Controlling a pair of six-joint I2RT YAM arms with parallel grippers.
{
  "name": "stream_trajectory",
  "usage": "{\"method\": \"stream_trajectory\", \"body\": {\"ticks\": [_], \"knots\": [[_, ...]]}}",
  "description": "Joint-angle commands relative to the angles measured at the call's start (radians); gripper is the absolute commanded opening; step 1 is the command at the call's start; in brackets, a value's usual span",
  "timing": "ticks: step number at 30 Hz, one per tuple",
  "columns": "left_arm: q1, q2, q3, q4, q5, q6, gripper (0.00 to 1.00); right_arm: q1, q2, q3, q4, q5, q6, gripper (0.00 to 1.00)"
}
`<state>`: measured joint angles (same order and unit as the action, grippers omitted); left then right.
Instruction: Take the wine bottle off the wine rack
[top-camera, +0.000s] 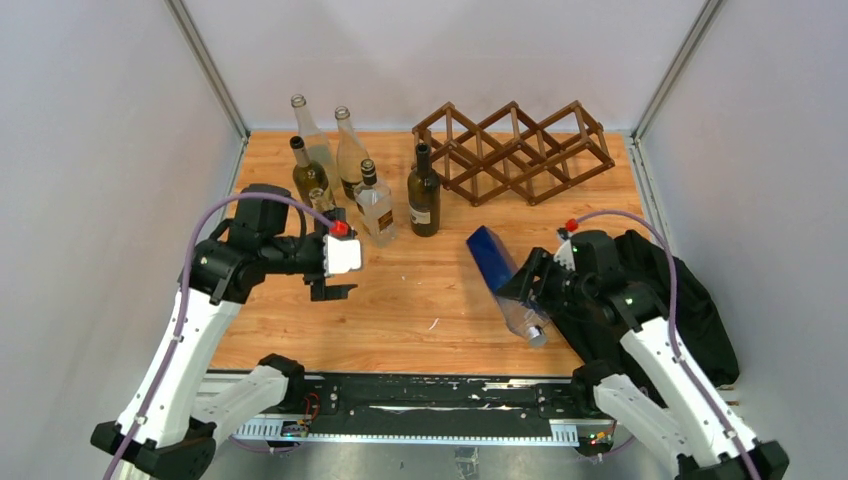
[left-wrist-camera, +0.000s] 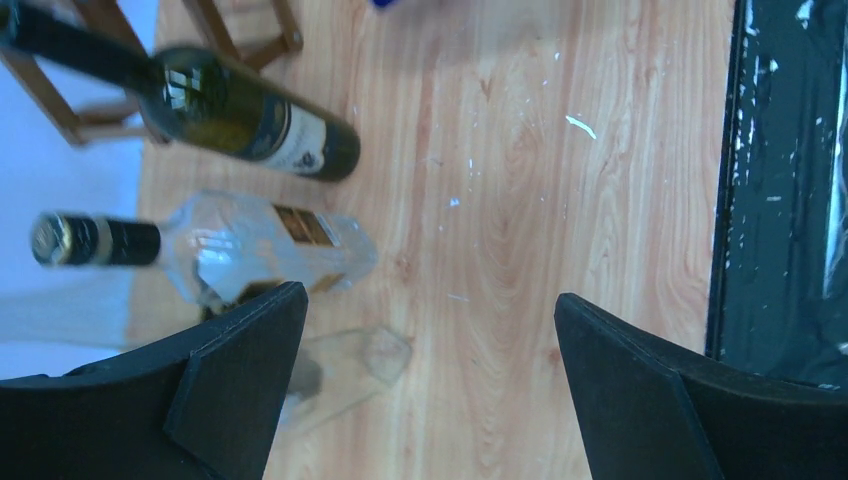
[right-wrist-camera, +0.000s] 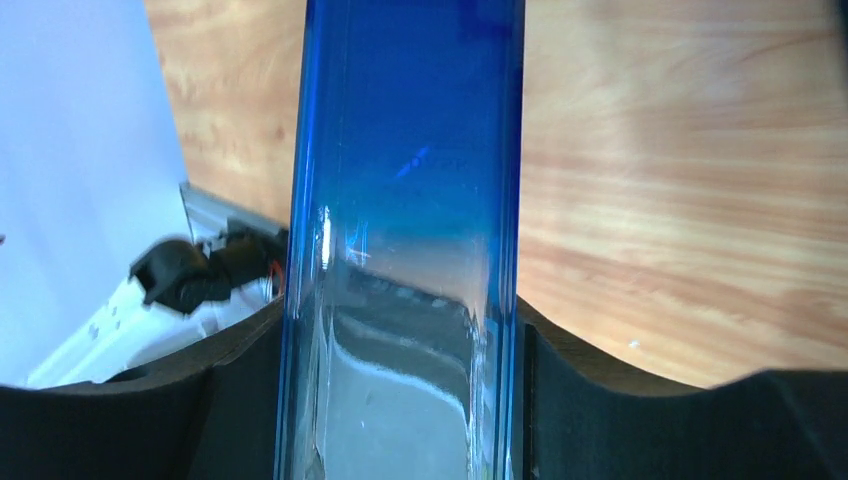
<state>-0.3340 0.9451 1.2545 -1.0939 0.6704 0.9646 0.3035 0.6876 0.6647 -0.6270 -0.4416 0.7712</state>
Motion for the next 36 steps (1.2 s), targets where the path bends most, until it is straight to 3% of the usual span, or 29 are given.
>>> {"method": "stream_trajectory", "body": {"ticks": [1,7,13,22,32,36], "knots": [[-0.068,-0.049,-0.025,0.014,0.061,0.239,1.00,0.215,0.104,0.193,0.002,-0.046,0.009,0.00],[-0.216,-0.058,-0.072,0.076,0.008,0.188,1.00,0.472,0.277,0.394,-0.058,0.033,0.028,0.00],[-0.329,-0.140,-0.237,0.199,-0.054,0.132,1.00,0.576,0.439,0.569,-0.050,-0.009,0.029,0.00],[-0.414,-0.167,-0.331,0.387,-0.198,0.070,1.00,0.664,0.651,0.797,-0.108,-0.090,-0.016,0.00],[-0.456,-0.174,-0.380,0.404,-0.231,0.026,1.00,0.706,0.736,0.890,-0.096,-0.132,-0.017,0.00],[-0.456,-0.167,-0.383,0.446,-0.246,-0.017,0.88,0.710,0.741,0.884,-0.078,-0.148,-0.015,0.00]]}}
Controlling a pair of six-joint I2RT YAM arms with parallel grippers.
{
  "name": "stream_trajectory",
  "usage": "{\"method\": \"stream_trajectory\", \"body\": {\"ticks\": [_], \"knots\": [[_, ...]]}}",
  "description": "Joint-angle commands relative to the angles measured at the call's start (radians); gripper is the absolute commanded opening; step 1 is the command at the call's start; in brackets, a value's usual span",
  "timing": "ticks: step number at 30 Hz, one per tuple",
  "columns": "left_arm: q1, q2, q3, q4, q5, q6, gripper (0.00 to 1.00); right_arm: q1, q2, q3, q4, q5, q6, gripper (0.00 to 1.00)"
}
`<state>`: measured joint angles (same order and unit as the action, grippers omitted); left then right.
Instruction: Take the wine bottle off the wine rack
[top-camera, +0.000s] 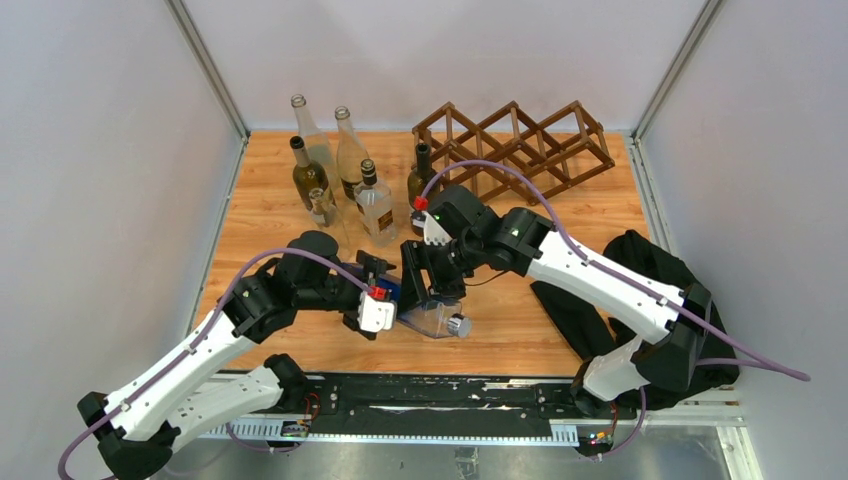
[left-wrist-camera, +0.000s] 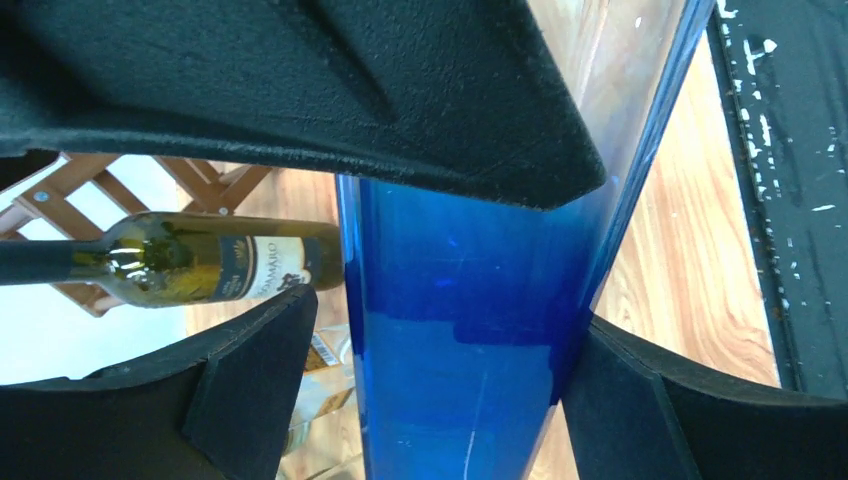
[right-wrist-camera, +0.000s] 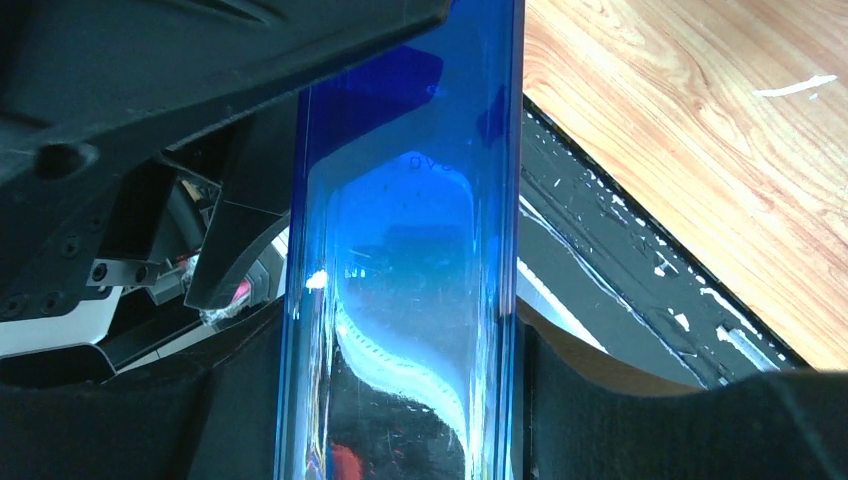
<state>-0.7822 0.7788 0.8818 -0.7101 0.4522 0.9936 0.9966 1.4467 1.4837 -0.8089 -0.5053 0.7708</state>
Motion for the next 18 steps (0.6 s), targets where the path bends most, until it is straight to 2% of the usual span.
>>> {"method": "stream_trajectory", "body": {"ticks": [1,6,10,11,12,13,14,15,18], "knots": [[-0.008,0.004,-0.009,0.062,-0.026,-0.051,0.82,0.017,-0.019,0.063,0.106,-0.086,-0.014,0.00],[-0.008,0.019,-0.008,0.061,-0.022,-0.068,0.49,0.016,-0.024,0.059,0.125,-0.102,-0.013,0.01],[-0.008,0.021,-0.015,0.062,-0.028,-0.057,0.46,0.016,-0.030,0.039,0.162,-0.121,-0.002,0.02],[-0.009,0.021,-0.015,0.063,-0.033,-0.050,0.31,0.016,-0.030,0.037,0.164,-0.125,-0.005,0.07],[-0.009,0.020,-0.015,0.065,-0.040,-0.048,0.17,0.014,-0.031,0.035,0.162,-0.131,-0.011,0.17],[-0.009,0.019,-0.016,0.074,-0.051,-0.056,0.05,0.013,-0.034,0.033,0.160,-0.130,-0.019,0.35],[-0.008,0.014,-0.017,0.087,-0.065,-0.072,0.00,0.006,-0.042,0.030,0.153,-0.122,-0.030,0.51],[-0.008,0.009,-0.018,0.105,-0.075,-0.096,0.00,-0.005,-0.052,0.031,0.138,-0.109,-0.046,0.63],[-0.008,-0.007,-0.021,0.154,-0.082,-0.180,0.00,-0.050,-0.115,0.025,0.114,-0.056,-0.080,0.78]]}}
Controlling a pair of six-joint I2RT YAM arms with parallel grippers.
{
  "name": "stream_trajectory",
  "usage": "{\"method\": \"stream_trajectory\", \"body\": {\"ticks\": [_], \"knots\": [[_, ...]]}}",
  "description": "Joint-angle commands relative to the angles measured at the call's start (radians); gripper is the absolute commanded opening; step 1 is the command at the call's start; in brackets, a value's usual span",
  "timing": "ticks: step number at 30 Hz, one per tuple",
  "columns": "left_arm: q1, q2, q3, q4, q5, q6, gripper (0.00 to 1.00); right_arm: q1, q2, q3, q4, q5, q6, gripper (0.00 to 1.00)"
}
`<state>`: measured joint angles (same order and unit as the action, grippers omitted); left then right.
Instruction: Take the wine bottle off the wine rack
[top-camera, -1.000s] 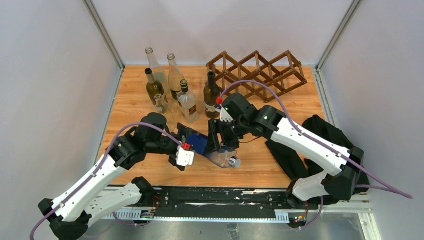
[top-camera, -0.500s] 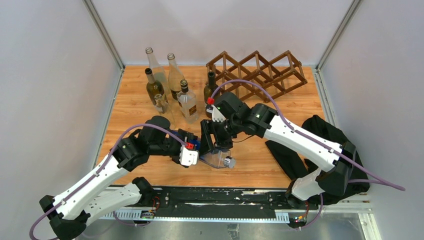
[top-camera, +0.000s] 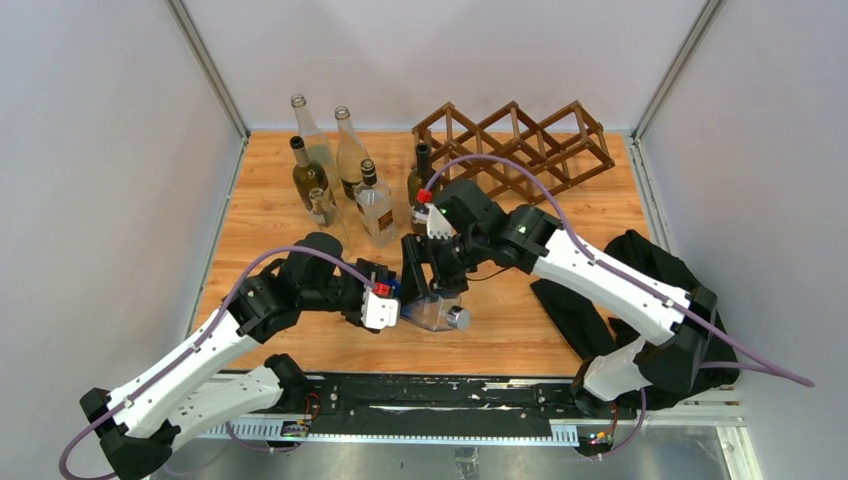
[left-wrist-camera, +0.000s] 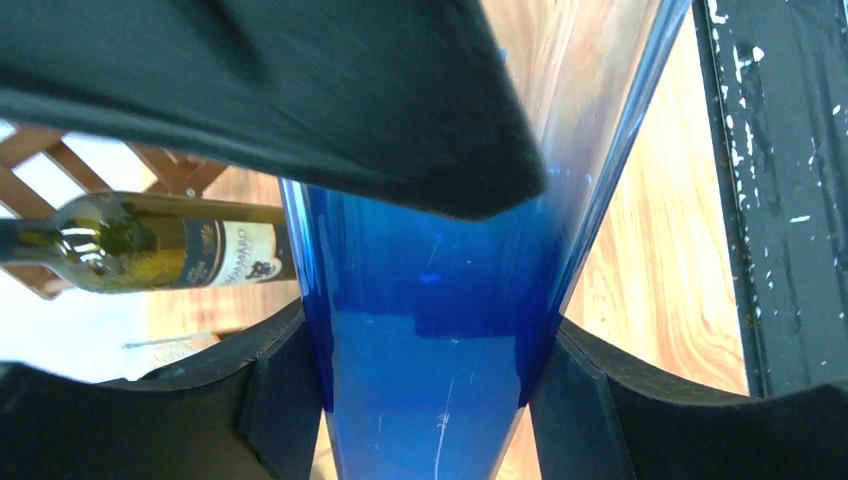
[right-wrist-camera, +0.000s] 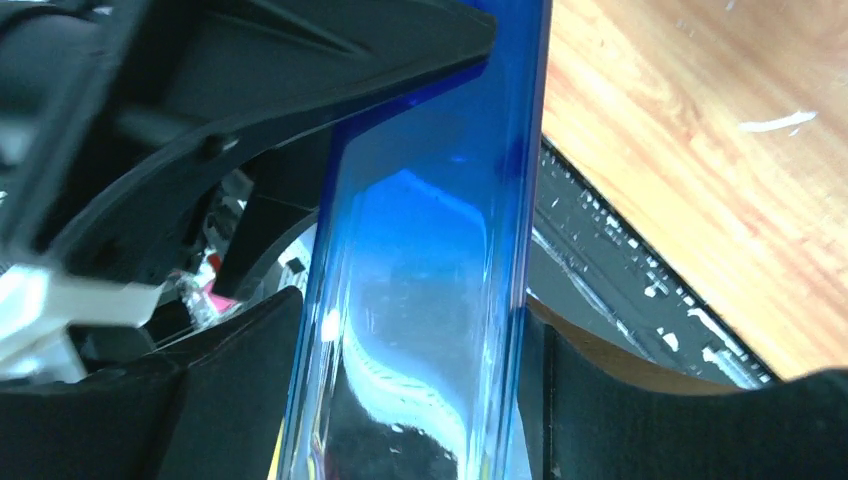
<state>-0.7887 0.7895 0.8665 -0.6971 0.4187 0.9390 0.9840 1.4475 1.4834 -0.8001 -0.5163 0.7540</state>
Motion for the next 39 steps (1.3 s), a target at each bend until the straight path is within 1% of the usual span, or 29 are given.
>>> {"method": "stream_trajectory", "body": {"ticks": [1,3,4,5,11,15,18,19,24,29,31,37,38,39], "knots": [[-0.001,-0.023,-0.005,0.155,-0.045,-0.156,0.00,-0.054,-0.145,0.021,0.107,-0.025,-0.071,0.80],[-0.001,-0.031,-0.001,0.184,-0.034,-0.235,0.00,-0.080,-0.203,0.015,0.113,0.034,-0.084,0.85],[-0.001,-0.032,0.005,0.198,-0.028,-0.289,0.00,-0.091,-0.236,0.004,0.123,0.057,-0.095,0.89],[-0.001,-0.033,0.009,0.209,-0.016,-0.317,0.00,-0.100,-0.266,-0.004,0.134,0.079,-0.100,0.91],[-0.001,-0.023,0.051,0.299,0.019,-0.572,0.00,-0.139,-0.425,-0.070,0.182,0.175,-0.132,0.94],[0.007,-0.012,0.097,0.326,0.064,-0.699,0.00,-0.151,-0.502,-0.095,0.193,0.217,-0.161,0.95],[0.042,0.013,0.132,0.353,0.136,-0.802,0.00,-0.152,-0.536,-0.120,0.224,0.209,-0.183,0.95],[0.057,0.024,0.145,0.365,0.166,-0.853,0.00,-0.152,-0.542,-0.134,0.249,0.187,-0.189,0.95],[0.110,0.079,0.191,0.410,0.323,-1.005,0.00,-0.151,-0.522,-0.175,0.361,0.086,-0.224,0.96],[0.114,0.107,0.220,0.414,0.466,-1.079,0.00,-0.151,-0.463,-0.198,0.508,0.018,-0.249,0.96],[0.114,0.113,0.227,0.406,0.517,-1.093,0.00,-0.151,-0.431,-0.191,0.541,0.000,-0.260,0.97],[0.114,0.115,0.242,0.355,0.594,-1.095,0.00,-0.151,-0.357,-0.180,0.639,-0.075,-0.282,0.97],[0.114,0.115,0.244,0.343,0.597,-1.088,0.00,-0.150,-0.354,-0.182,0.655,-0.087,-0.282,0.95],[0.115,0.116,0.248,0.329,0.599,-1.081,0.00,-0.151,-0.351,-0.182,0.665,-0.097,-0.281,0.91]]}}
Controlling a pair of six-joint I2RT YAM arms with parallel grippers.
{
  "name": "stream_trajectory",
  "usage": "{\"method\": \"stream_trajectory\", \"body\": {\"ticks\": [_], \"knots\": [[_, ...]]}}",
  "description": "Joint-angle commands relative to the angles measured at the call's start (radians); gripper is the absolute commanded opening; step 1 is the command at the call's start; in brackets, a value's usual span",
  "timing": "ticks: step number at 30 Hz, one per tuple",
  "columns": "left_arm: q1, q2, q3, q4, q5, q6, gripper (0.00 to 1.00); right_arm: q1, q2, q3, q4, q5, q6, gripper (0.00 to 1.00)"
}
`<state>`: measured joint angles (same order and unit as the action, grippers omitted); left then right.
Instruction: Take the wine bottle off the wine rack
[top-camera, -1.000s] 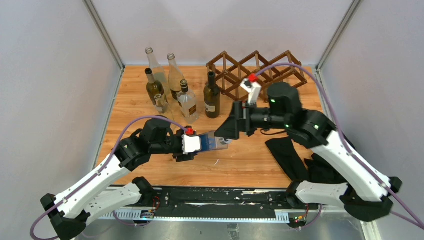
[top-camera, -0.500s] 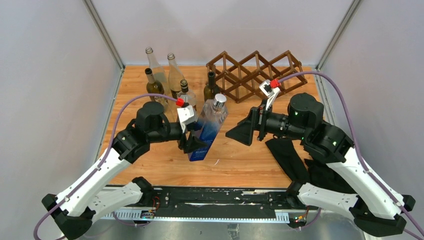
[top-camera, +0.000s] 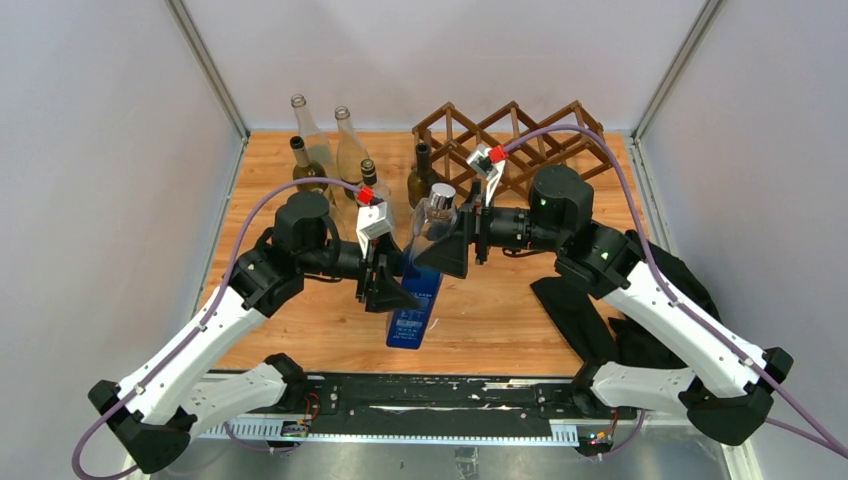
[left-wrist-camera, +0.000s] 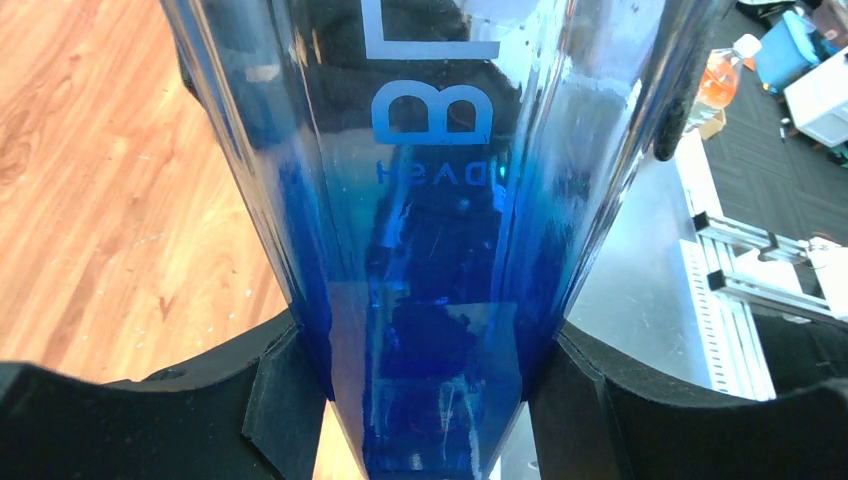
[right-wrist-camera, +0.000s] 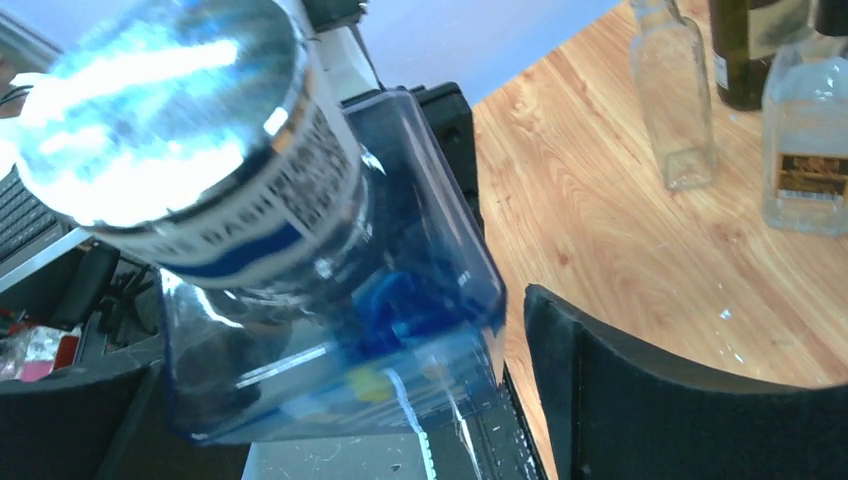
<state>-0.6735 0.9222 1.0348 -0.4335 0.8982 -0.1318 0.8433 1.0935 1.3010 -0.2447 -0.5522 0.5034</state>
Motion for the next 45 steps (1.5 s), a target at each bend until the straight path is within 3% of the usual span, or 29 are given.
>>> {"method": "stream_trajectory", "body": {"ticks": [1,3,4,5,6,7,11,16,27,33,39,45], "knots": [[0.000,-0.016,0.084,0.050,0.119,0.003,0.00,-0.009,0.009,0.002,0.116,-0.075,-0.029,0.85],[0.002,-0.011,0.096,0.002,0.097,0.034,0.02,-0.009,0.019,0.009,0.115,-0.103,-0.031,0.65],[0.002,-0.005,0.106,-0.041,0.063,0.058,0.26,-0.008,0.024,0.017,0.101,-0.105,-0.038,0.45],[0.003,0.000,0.115,-0.073,0.040,0.078,0.45,-0.009,0.026,0.024,0.082,-0.094,-0.041,0.36],[0.005,0.010,0.132,-0.117,0.010,0.102,0.76,-0.009,0.030,0.035,0.055,-0.078,-0.054,0.16],[0.010,0.024,0.149,-0.172,-0.026,0.127,0.98,-0.008,0.032,0.047,0.021,-0.049,-0.071,0.02],[0.096,0.117,0.237,-0.417,-0.107,0.246,1.00,-0.010,0.017,0.045,-0.053,0.085,-0.163,0.00],[0.269,0.200,0.310,-0.588,-0.209,0.349,1.00,-0.010,0.002,-0.025,-0.016,0.242,-0.255,0.00],[0.612,0.228,0.368,-0.624,-0.376,0.413,1.00,-0.010,0.175,-0.099,0.247,0.428,-0.358,0.00],[0.708,0.249,0.368,-0.622,-0.511,0.451,1.00,-0.010,0.276,-0.118,0.414,0.448,-0.327,0.00],[0.850,0.238,0.359,-0.580,-0.513,0.446,1.00,-0.011,0.345,-0.123,0.458,0.464,-0.341,0.00],[0.887,0.194,0.280,-0.492,-0.523,0.432,1.00,-0.010,0.357,-0.161,0.461,0.457,-0.334,0.01]]}}
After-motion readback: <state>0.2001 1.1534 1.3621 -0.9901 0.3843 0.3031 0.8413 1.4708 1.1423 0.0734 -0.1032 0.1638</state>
